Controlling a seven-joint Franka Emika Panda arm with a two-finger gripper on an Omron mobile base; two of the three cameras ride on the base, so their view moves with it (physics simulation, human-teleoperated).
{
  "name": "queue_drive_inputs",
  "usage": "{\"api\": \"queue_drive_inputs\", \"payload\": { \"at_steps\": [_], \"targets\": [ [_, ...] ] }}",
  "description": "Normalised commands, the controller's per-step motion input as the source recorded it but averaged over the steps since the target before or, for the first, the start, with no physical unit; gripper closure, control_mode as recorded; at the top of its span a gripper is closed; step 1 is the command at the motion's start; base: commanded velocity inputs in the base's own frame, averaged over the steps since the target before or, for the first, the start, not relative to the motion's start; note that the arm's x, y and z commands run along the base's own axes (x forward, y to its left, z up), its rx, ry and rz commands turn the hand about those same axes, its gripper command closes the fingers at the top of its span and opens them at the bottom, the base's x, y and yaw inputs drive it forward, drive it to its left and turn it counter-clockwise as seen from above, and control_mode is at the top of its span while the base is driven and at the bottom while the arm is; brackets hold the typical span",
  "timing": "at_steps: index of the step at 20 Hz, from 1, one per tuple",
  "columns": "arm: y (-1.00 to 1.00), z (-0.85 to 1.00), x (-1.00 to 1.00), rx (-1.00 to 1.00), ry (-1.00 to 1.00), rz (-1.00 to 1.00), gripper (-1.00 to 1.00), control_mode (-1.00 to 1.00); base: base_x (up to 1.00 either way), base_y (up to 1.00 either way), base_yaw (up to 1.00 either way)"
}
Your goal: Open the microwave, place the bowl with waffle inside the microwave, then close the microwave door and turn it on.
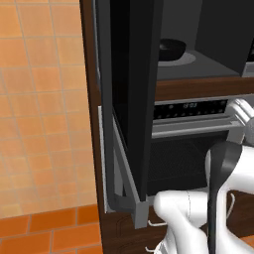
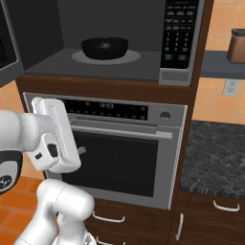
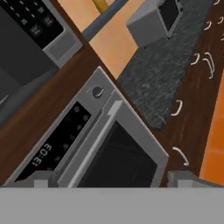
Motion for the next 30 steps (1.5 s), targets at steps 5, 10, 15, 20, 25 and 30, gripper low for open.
{"api": "queue_drive_inputs", "payload": {
  "at_steps": [5,10,15,20,25,30],
  "targets": [
    [-0.16,-0.66,0.17,-0.23,-0.01,-0.23,-1.00,-1.00,0.00,0.00,0.00],
    [-0.18,-0.78,0.10,-0.28,-0.18,-0.20,-1.00,-1.00,0.00,0.00,0.00],
    [-0.02,-0.98,0.08,-0.34,-0.22,-0.20,-1.00,-1.00,0.00,0.00,0.00],
    [0.16,-0.87,0.08,-0.15,-0.12,-0.12,-1.00,-1.00,0.00,0.00,0.00],
    [0.00,-0.92,0.13,-0.09,-0.08,-0.06,-1.00,-1.00,0.00,0.00,0.00],
    [0.13,-0.87,0.01,-0.19,-0.17,-0.02,-1.00,-1.00,0.00,0.00,0.00]
  ]
}}
